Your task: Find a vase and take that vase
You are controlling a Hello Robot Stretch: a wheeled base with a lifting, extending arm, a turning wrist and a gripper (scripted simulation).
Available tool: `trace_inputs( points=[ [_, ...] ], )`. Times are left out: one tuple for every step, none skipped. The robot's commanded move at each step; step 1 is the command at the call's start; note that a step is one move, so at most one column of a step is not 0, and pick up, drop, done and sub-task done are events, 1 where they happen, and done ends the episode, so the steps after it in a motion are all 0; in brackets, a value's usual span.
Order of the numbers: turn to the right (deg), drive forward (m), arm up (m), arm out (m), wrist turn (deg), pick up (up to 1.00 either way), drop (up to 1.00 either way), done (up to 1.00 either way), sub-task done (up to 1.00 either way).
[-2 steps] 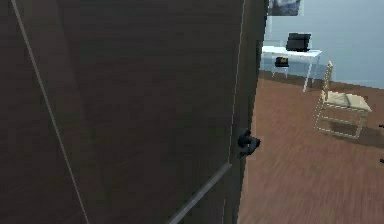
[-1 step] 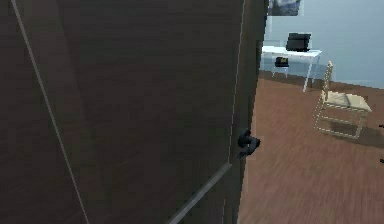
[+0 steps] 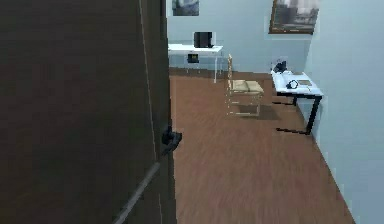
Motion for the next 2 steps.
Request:
trace_inputs(
  points=[
    [18.0, 0.00, 0.00, 0.00, 0.0, 0.00, 0.00, 0.00, 0.00],
    [0.0, 1.00, 0.00, 0.00, 0.0, 0.00, 0.00, 0.00, 0.00]
  ],
)
